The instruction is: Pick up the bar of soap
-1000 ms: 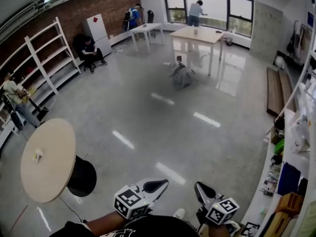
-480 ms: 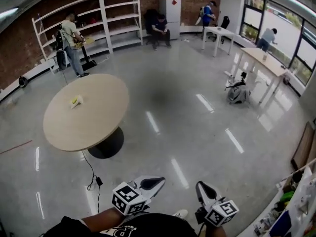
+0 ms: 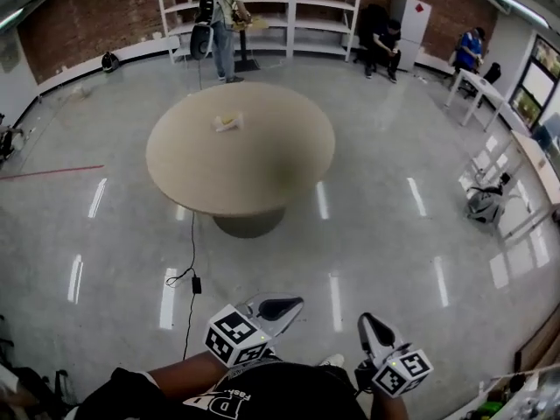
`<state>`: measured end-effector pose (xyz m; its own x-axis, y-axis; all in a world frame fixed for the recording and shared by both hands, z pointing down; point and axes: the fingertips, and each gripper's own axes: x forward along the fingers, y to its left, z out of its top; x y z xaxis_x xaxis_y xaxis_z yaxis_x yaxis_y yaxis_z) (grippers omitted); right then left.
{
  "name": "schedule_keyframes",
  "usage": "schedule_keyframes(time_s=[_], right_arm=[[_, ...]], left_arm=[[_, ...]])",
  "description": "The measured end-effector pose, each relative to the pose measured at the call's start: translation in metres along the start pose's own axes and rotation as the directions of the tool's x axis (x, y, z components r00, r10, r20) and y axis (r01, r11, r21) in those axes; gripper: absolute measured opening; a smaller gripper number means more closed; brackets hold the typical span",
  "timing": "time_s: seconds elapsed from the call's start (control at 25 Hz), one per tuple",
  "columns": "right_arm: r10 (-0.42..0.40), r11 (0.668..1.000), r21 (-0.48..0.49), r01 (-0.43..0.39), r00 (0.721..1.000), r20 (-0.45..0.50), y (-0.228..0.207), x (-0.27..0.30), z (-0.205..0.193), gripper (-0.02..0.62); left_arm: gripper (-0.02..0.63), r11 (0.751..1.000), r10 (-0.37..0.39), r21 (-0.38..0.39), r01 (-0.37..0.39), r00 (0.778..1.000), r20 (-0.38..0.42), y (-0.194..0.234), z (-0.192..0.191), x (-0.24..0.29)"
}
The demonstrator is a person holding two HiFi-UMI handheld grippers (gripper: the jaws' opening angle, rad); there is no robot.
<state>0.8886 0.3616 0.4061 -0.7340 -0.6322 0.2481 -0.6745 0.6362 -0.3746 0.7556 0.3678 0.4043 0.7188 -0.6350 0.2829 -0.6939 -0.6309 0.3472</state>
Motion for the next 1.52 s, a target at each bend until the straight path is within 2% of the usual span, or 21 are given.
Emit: schedule_keyframes(time_s=[0.08,0.12,0.2,0.36,0.48,0.68,0.8,0.96,1.12,1.28,1.4,1.52], right_arm=[[0.081,0.996,-0.022,-0.082,0.995,-0.054,0.022,0.037,-0.006,0.017],[0.130,0.990,-0.035,-0.133,0.988,-0.087,0.035,0.057,-0.009,0.017],[0.225,0.970,-0.064,-0.236,0.963,-0.149,0.064,0.096,-0.015,0.018],[0.365,0.917,-0.081,-0.390,0.904,-0.222,0.117,0.164,-0.027,0.017],[0.450,0.872,-0.068,-0.484,0.849,-0.276,0.154,0.211,-0.040,0.017],[0.570,0.780,-0.043,-0.625,0.737,-0.363,0.207,0.291,-0.058,0.017],[0.619,0.735,-0.013,-0.678,0.680,-0.393,0.238,0.347,-0.064,0.017],[0.678,0.683,0.027,-0.730,0.620,-0.396,0.277,0.427,-0.054,0.017],[0.747,0.611,0.066,-0.789,0.546,-0.380,0.314,0.504,-0.046,0.017],[0.776,0.556,0.081,-0.827,0.481,-0.408,0.352,0.566,-0.055,0.017],[0.779,0.539,0.091,-0.837,0.454,-0.433,0.377,0.595,-0.060,0.017],[0.766,0.548,0.088,-0.832,0.456,-0.452,0.404,0.617,-0.073,0.017]], left_arm=[[0.006,0.993,0.108,-0.045,-0.107,0.994,0.033,0.037,-0.008,-0.036],[0.006,0.983,0.173,-0.074,-0.169,0.983,0.055,0.056,-0.012,-0.057],[0.006,0.948,0.302,-0.135,-0.288,0.948,0.099,0.092,-0.020,-0.102],[0.006,0.852,0.505,-0.233,-0.468,0.853,0.131,0.143,-0.042,-0.187],[0.006,0.774,0.616,-0.297,-0.560,0.775,0.143,0.171,-0.054,-0.241],[0.006,0.656,0.739,-0.372,-0.657,0.660,0.137,0.217,-0.066,-0.302],[0.006,0.601,0.784,-0.397,-0.693,0.608,0.127,0.251,-0.059,-0.336],[0.006,0.553,0.819,-0.392,-0.735,0.566,0.095,0.298,-0.035,-0.372],[0.006,0.498,0.856,-0.370,-0.784,0.514,0.063,0.356,-0.012,-0.399],[0.006,0.470,0.875,-0.351,-0.810,0.479,0.067,0.405,0.003,-0.429],[0.006,0.454,0.882,-0.349,-0.819,0.468,0.051,0.430,0.002,-0.451],[0.006,0.461,0.877,-0.347,-0.817,0.479,0.039,0.450,-0.009,-0.481]])
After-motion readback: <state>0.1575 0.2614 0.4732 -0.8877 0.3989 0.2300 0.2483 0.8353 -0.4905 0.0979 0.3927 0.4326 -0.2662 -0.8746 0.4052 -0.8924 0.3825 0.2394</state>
